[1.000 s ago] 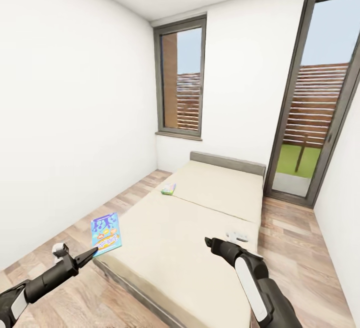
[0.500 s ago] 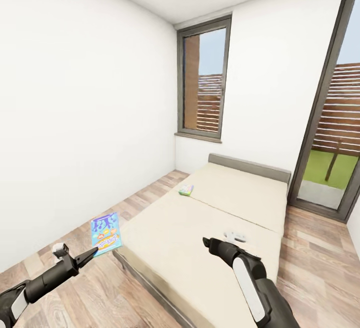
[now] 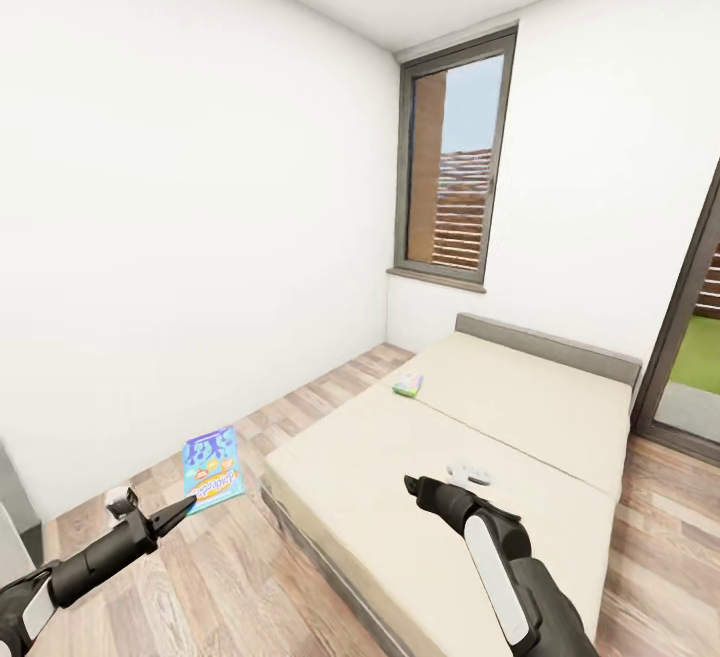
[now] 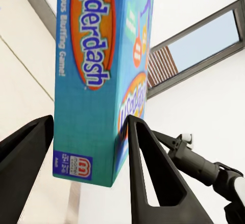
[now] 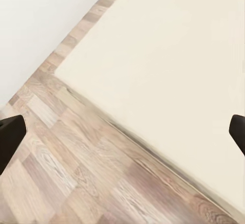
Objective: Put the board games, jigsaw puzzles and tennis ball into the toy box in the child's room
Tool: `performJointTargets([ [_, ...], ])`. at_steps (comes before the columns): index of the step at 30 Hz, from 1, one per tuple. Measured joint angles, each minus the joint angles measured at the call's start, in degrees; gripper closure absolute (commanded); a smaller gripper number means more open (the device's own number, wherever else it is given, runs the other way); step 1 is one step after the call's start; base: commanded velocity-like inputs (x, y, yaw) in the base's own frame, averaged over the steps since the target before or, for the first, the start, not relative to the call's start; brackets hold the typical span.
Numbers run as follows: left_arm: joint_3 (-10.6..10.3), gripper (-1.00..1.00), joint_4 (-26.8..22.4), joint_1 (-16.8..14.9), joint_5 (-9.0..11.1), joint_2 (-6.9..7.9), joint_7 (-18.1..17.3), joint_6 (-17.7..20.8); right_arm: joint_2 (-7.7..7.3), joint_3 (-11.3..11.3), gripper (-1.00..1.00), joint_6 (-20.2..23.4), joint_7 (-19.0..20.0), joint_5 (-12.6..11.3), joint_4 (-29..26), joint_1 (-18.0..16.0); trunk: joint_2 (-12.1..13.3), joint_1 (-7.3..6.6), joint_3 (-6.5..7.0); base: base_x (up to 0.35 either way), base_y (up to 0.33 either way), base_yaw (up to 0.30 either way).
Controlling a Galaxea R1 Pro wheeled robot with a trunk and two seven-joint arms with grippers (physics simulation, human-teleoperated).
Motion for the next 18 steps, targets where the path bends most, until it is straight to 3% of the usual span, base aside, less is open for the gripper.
performJointTargets([
  [18,0.0,1.0,0.0,0.0,0.0,0.0,0.2,0.0,0.0,0.0,-1.0,-0.08,-0.01,0.09,0.7,-0.05,0.0,0.0,0.53,0.0,0.0,0.271],
])
